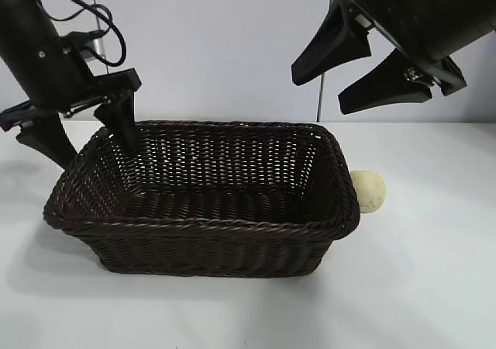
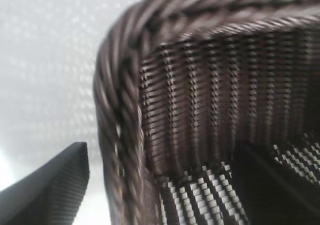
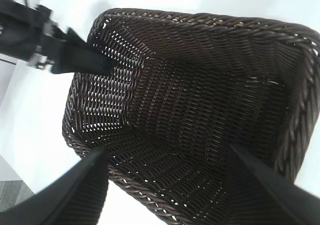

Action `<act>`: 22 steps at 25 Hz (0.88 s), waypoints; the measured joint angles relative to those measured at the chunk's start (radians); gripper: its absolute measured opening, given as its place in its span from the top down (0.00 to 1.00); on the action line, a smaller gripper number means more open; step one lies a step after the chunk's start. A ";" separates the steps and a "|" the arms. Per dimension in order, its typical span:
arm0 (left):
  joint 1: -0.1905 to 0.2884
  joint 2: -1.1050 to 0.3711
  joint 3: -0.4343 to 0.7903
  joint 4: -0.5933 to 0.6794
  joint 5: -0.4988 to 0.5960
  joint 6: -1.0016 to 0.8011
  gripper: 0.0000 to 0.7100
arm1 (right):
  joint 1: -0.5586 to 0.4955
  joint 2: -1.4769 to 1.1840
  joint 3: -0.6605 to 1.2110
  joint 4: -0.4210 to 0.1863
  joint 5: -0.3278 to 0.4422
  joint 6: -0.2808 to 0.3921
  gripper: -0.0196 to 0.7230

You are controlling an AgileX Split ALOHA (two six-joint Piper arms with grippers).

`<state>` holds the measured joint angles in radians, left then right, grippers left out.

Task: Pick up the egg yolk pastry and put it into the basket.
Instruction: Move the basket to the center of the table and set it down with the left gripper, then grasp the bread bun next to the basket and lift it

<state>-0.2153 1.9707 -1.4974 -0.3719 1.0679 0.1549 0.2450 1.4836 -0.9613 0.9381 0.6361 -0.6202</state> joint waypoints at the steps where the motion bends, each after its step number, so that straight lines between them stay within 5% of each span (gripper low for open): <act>1: 0.000 -0.016 -0.010 0.019 0.014 0.000 0.19 | 0.000 0.000 0.000 0.000 0.000 0.000 0.32; 12: 0.008 -0.070 -0.083 0.308 0.085 -0.069 0.18 | 0.000 0.000 0.000 0.000 0.000 0.000 0.32; 22: 0.201 -0.070 -0.085 0.365 0.098 -0.116 0.18 | 0.000 0.000 0.000 -0.002 0.000 0.000 0.32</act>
<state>-0.0145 1.9007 -1.5821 -0.0066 1.1664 0.0384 0.2450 1.4836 -0.9613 0.9363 0.6361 -0.6202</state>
